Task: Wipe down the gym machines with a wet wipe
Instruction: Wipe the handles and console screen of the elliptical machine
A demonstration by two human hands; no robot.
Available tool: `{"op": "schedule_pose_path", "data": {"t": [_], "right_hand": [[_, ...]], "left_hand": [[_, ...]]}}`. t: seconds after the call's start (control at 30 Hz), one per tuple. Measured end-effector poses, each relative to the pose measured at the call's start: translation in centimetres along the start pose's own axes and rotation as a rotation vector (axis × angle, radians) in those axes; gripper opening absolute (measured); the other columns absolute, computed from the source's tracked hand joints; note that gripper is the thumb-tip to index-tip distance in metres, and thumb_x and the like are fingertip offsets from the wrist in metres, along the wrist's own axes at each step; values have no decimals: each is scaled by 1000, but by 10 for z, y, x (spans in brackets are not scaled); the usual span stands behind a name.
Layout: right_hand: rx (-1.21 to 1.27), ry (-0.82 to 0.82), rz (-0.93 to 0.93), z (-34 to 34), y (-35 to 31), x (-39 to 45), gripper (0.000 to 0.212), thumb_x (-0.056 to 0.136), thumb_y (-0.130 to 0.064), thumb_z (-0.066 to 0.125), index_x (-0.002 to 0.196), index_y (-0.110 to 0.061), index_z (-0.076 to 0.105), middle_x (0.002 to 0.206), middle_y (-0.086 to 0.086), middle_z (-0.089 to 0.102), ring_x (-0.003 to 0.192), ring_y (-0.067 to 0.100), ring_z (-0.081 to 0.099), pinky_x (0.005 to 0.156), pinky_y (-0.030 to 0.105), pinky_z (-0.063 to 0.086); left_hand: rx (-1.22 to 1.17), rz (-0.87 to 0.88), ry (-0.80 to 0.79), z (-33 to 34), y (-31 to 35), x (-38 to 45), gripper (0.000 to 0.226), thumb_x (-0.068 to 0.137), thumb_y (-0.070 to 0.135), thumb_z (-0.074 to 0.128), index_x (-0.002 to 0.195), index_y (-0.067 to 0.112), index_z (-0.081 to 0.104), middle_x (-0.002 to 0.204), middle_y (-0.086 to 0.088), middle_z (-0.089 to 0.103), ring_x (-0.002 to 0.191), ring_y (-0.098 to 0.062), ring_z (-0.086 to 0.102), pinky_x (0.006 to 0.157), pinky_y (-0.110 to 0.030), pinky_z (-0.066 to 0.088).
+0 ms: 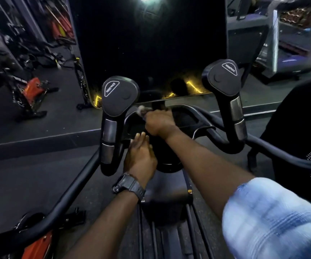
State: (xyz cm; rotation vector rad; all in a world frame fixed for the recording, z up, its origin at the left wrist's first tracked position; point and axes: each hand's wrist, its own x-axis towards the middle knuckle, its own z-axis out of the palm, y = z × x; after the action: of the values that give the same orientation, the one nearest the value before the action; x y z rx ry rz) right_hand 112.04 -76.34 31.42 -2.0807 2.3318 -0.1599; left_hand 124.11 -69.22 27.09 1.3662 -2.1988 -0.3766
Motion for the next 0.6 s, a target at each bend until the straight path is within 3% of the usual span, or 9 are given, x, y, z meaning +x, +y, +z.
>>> {"op": "schedule_pose_path", "data": {"t": [0.07, 0.13, 0.23, 0.3, 0.4, 0.5, 0.6], "right_hand": [[51, -42, -108, 2, -8, -6, 38, 94, -29, 45, 133, -30, 51, 130, 8, 60, 119, 33, 52, 100, 43, 33], [2, 23, -31, 6, 16, -12, 33, 94, -30, 46, 124, -24, 59, 120, 11, 65, 112, 34, 57, 93, 40, 38], [-64, 417, 213, 10, 78, -33, 21, 82, -20, 51, 81, -10, 69, 75, 14, 69, 75, 36, 63, 64, 31, 38], [-76, 363, 305, 15, 93, -39, 18, 85, -17, 52, 85, -9, 69, 81, 10, 69, 86, 35, 60, 66, 31, 36], [19, 155, 185, 26, 69, -27, 26, 92, -19, 47, 109, -14, 65, 106, 11, 68, 102, 31, 57, 83, 35, 41], [116, 124, 42, 22, 47, -35, 27, 91, -16, 50, 109, -23, 68, 104, 8, 69, 100, 31, 59, 81, 32, 47], [135, 188, 102, 5, 49, -64, 22, 90, -18, 58, 107, -20, 72, 100, 12, 69, 99, 33, 60, 83, 35, 51]], "left_hand": [[-18, 15, 11, -2, 1, 0, 43, 87, 12, 38, 118, -5, 63, 126, -23, 62, 125, -38, 53, 108, -40, 40], [-21, 3, 8, -4, 1, 1, 49, 88, 17, 34, 124, -5, 61, 136, -20, 56, 134, -33, 46, 114, -31, 25], [-11, -19, -16, -3, -2, 4, 49, 96, 21, 31, 131, -2, 56, 146, -14, 47, 142, -25, 35, 117, -25, 9], [-13, -26, -32, 1, 0, 7, 42, 101, 17, 36, 136, 0, 52, 150, -12, 43, 145, -22, 30, 120, -27, 7], [-9, -42, -92, 1, 8, 19, 42, 102, 15, 35, 140, 1, 47, 153, -12, 39, 146, -21, 27, 121, -29, 5], [-30, -91, -139, -3, 13, 30, 41, 103, 14, 34, 140, 0, 46, 151, -13, 41, 144, -22, 30, 119, -28, 5], [-101, -157, -133, -8, 17, 30, 40, 102, 13, 35, 137, -1, 50, 146, -15, 48, 139, -25, 37, 118, -29, 11]]}}
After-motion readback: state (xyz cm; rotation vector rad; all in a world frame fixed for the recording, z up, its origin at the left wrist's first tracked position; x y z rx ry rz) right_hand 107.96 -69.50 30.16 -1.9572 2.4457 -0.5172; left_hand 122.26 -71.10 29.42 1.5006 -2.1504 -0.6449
